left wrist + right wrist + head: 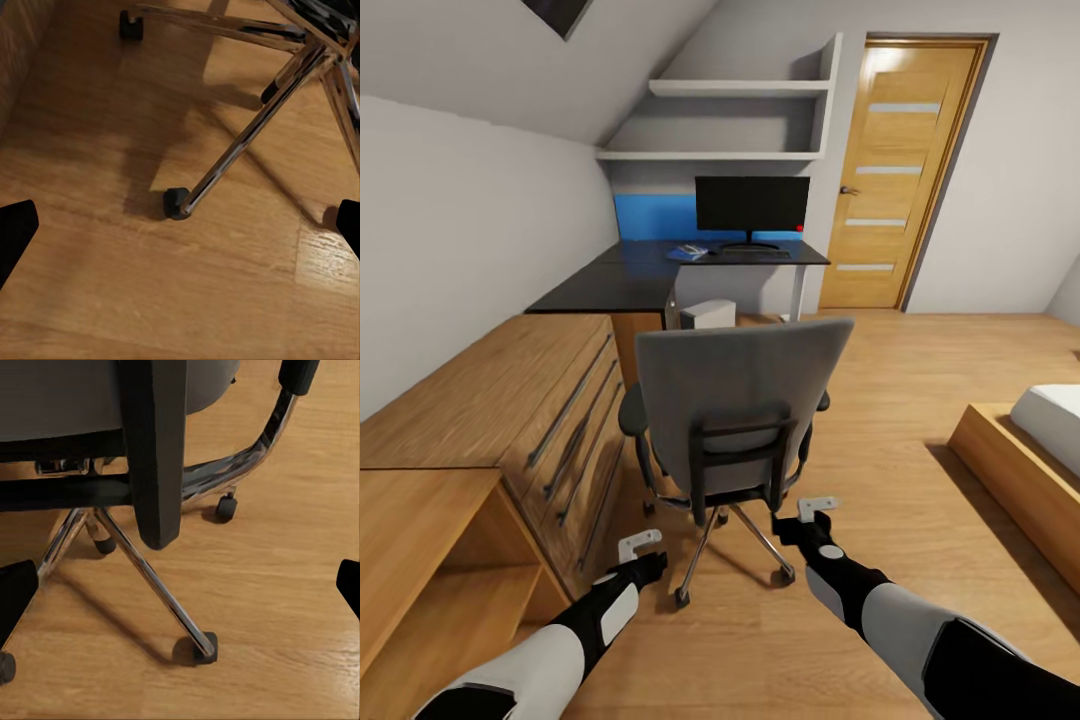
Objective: In the bedroom, organize the workspace by keeping the computer under the desk, ensuring the monitor is on the desk, placing the keyboard on the desk next to the monitor, placing the mouse on the desk next to the keyboard, moving the folder from the swivel chair onto the desk next to the mouse, stacking the notebook on top of the folder with the pen on top of the notebook, and positioning the swivel chair next to the desk.
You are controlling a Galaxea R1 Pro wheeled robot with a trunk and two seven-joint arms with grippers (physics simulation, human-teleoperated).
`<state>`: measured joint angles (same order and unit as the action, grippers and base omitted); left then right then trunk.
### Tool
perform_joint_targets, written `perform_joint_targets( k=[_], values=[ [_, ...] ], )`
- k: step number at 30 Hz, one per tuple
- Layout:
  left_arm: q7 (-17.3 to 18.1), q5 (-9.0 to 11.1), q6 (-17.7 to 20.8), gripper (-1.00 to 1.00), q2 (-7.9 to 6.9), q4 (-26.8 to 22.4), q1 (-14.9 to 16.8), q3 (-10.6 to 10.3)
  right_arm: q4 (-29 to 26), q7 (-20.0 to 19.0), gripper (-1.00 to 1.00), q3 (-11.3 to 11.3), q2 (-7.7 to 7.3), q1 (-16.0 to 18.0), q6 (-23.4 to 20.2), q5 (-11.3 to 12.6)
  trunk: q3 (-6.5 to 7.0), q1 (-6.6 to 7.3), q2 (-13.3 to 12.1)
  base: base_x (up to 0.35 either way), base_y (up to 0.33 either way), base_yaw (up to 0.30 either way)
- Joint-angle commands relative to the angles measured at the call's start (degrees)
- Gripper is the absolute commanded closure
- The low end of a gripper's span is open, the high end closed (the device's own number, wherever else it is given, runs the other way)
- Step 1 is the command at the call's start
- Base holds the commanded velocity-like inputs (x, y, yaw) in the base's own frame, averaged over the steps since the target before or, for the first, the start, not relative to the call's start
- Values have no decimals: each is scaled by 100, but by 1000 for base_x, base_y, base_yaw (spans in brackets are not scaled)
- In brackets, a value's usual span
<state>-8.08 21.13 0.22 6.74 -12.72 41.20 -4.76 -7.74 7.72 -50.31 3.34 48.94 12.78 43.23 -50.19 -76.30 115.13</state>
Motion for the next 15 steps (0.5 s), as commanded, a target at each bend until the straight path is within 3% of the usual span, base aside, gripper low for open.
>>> perform_joint_targets(
  k=[1,5,11,15],
  values=[
    [-33,51,3,-100,15,-5,2,-55,0,-29,-100,-51,0,3,24,39,-23,-22,44,0,0,0],
    [-29,50,7,-100,120,10,2,-204,0,-211,-100,-54,0,2,47,37,-95,-110,204,0,0,0],
    [-57,43,12,-100,267,244,2,-914,0,-286,-100,-57,5,2,56,36,-203,-241,445,0,0,0],
    [-85,41,10,-100,314,321,2,-1277,0,-301,-100,-58,8,2,58,30,-275,-329,605,0,0,0]
  ],
)
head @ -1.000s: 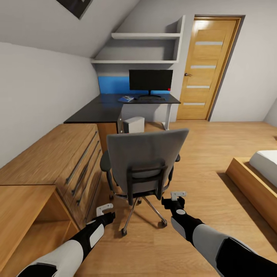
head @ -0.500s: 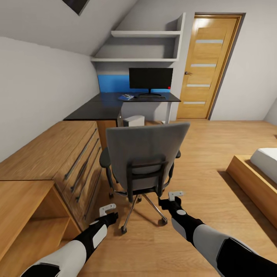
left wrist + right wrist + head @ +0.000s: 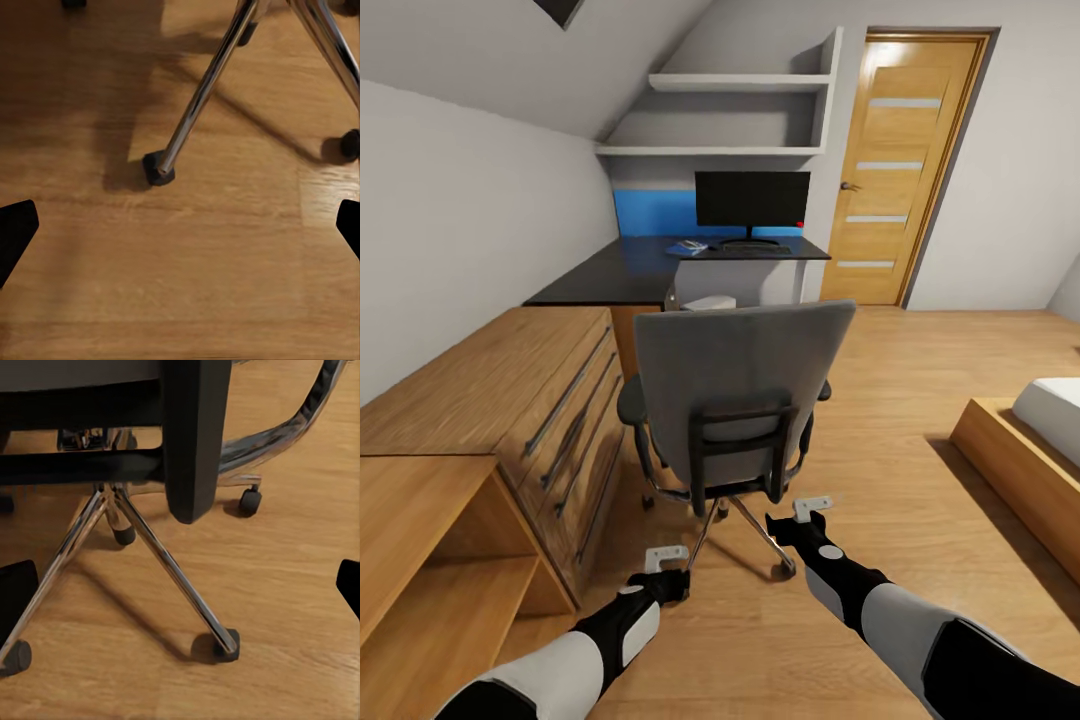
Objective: In the bedroom, organize the workspace by keeping the computer under the desk, ensuring the monitor is on the desk, placing the keyboard on the desk next to the monitor, placing the mouse on the desk next to the keyboard, moving the folder from the swivel chair onto the desk next to the mouse, stacking the notebook on top of the folder with the pen on top of the notebook, and positioning the swivel chair next to the desk.
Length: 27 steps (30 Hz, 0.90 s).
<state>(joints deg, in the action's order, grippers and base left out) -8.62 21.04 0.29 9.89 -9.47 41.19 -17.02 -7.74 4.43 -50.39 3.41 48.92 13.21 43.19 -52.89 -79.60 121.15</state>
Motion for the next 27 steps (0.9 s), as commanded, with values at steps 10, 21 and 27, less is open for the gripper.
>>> perform_joint_targets(
  k=[10,21,27],
  values=[
    [-50,58,-2,-100,11,31,3,-219,0,24,-100,-49,3,4,15,26,-185,-219,405,0,0,0],
    [-60,73,12,-100,-13,25,3,-224,0,26,-100,-55,11,0,41,31,-382,-461,846,0,0,0],
    [-73,86,467,-100,-173,-410,10,-220,6,39,-100,-33,-10,1,76,49,-490,-593,1086,0,0,0]
  ],
)
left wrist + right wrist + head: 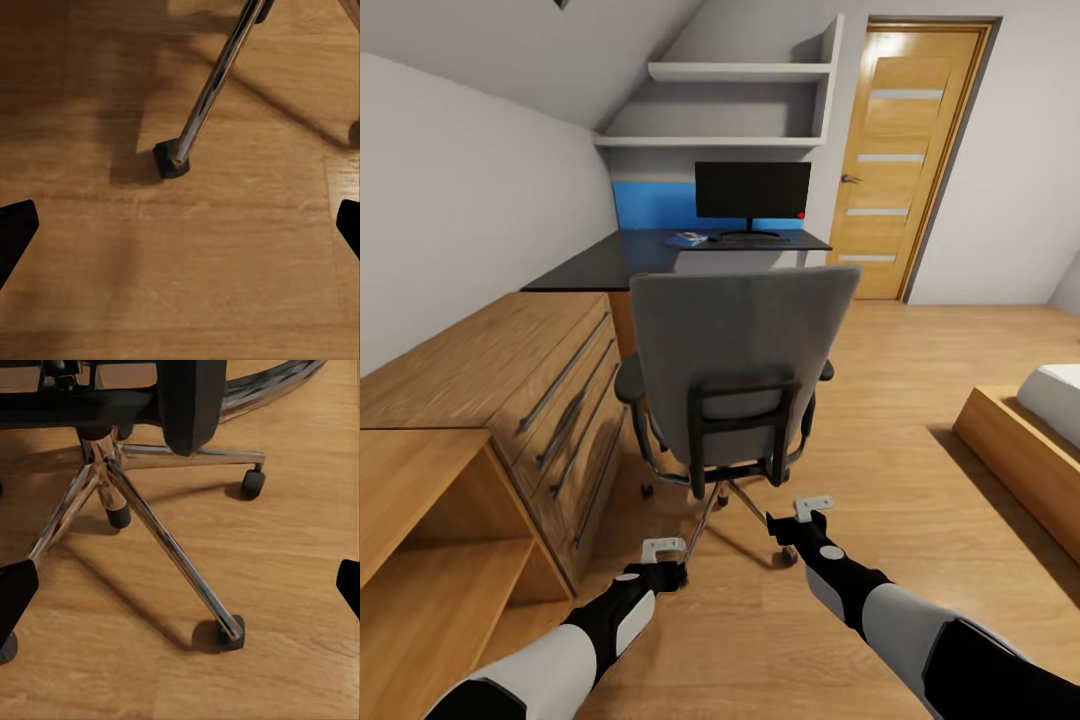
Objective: In the bedroom, organize the workspace by keeping the computer under the desk, ensuring the monitor is on the desk, placing the keyboard on the desk next to the monitor, placing the mouse on the desk next to the keyboard, moving the folder from the swivel chair onto the desk next to the mouse, stacking the notebook on top of the folder with the pen on top of the notebook, and positioning the swivel chair next to the desk.
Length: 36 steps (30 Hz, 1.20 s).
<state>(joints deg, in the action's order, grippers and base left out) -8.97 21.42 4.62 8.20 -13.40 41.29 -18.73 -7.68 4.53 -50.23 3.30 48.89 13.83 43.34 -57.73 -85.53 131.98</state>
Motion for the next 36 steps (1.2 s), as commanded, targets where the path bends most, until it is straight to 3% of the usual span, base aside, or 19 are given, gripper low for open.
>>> perform_joint_targets(
  k=[1,2,4,5,7,9,11,13,16,19,28,36],
  values=[
    [-41,66,300,-100,-109,-272,1,-29,4,33,-100,-31,-27,1,24,43,-23,-21,44,0,0,0],
    [-40,81,432,-100,-160,-394,3,-7,6,34,-100,-17,-53,2,31,49,-41,-43,84,0,0,0],
    [-37,214,841,-100,-326,-801,10,259,10,39,-100,164,-240,4,61,62,-77,-87,164,0,0,0],
    [-35,237,881,-100,-358,-860,15,335,8,39,-100,227,-274,4,64,64,-95,-109,204,0,0,0],
    [-6,298,979,-100,-466,-1120,30,654,5,39,-100,601,-376,6,72,60,-131,-153,284,0,0,0],
    [13,317,999,-100,-488,-1133,33,738,4,40,-100,743,-401,6,77,56,-167,-197,364,0,0,0],
    [21,314,993,-100,-487,-1026,35,764,3,40,-100,798,-410,5,80,54,-203,-241,445,0,0,0],
    [32,292,533,-100,-483,-473,38,786,4,40,-100,874,-434,5,84,52,-239,-285,525,0,0,0],
    [23,288,125,-100,-500,-270,40,798,3,40,-100,895,-465,5,85,52,-293,-351,645,0,0,0],
    [10,286,-4,-100,-502,-212,40,800,6,40,-100,904,-479,4,85,52,-347,-417,765,0,0,0],
    [1,284,-99,-100,-503,-176,39,806,4,40,-100,903,-495,5,85,52,-508,-614,1126,0,0,0],
    [3,284,-129,-100,-503,-182,40,809,3,40,-100,906,-497,5,87,52,-685,-635,1137,0,0,0]
  ],
)
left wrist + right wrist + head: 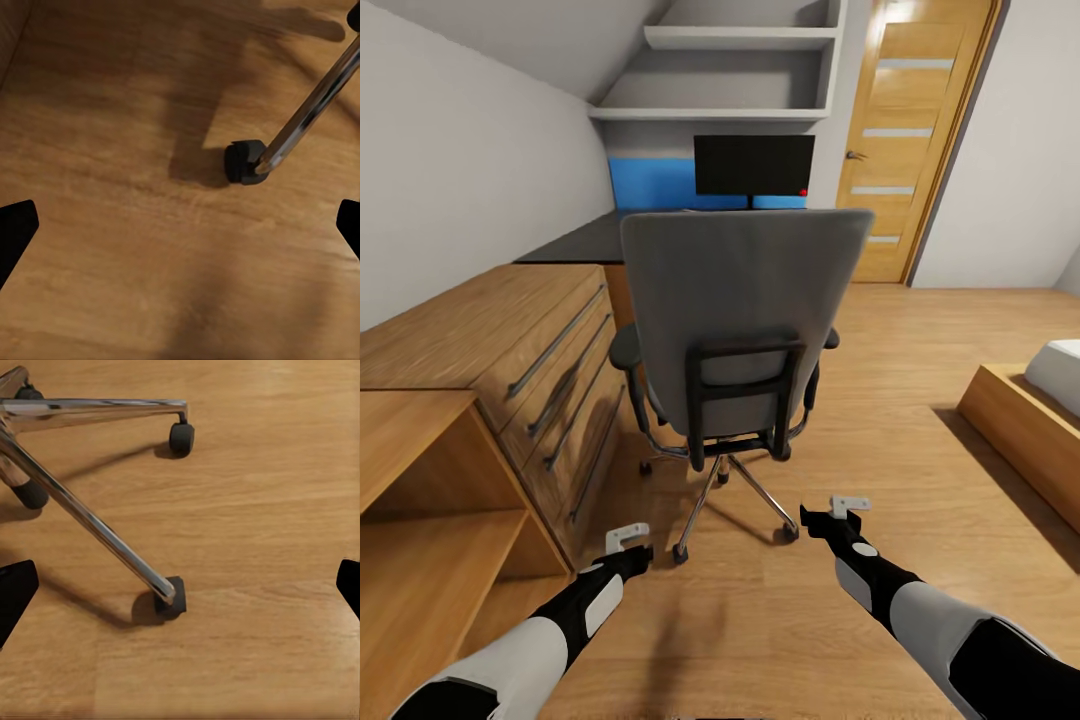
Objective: In the bedroom, organize the workspace by keeping the computer under the desk, ensuring the monitor is on the desk, placing the keyboard on the desk next to the monitor, placing the mouse on the desk next to the keyboard, moving the folder from the swivel chair onto the desk next to the mouse, stacking the notebook on top of the folder with the pen on top of the notebook, and positioning the swivel chair next to the desk.
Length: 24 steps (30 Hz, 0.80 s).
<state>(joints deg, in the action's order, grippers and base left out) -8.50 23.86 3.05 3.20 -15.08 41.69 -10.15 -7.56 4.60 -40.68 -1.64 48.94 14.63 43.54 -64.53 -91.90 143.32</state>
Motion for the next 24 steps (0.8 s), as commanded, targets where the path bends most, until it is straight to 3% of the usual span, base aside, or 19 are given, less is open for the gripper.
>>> perform_joint_targets(
  k=[1,12,17,19,24],
  values=[
    [-42,40,26,-100,-3,-17,1,-49,-9,32,-100,-49,-3,1,7,32,-27,-1,4,0,0,0],
    [-10,48,42,-100,-20,-47,2,-39,-48,38,-100,-37,-20,2,16,32,-271,-29,18,0,0,0],
    [-14,51,215,-100,-38,-218,3,-33,-194,49,-100,-5,-119,6,-37,34,-382,-42,25,0,0,0],
    [-31,52,400,-100,-33,-302,4,-32,-296,61,-100,12,-191,8,-83,36,-426,-47,28,0,0,0],
    [-56,48,1608,-100,-9,-913,74,-35,-601,124,-100,215,-451,25,-499,38,-537,-60,34,0,0,0]
  ],
)
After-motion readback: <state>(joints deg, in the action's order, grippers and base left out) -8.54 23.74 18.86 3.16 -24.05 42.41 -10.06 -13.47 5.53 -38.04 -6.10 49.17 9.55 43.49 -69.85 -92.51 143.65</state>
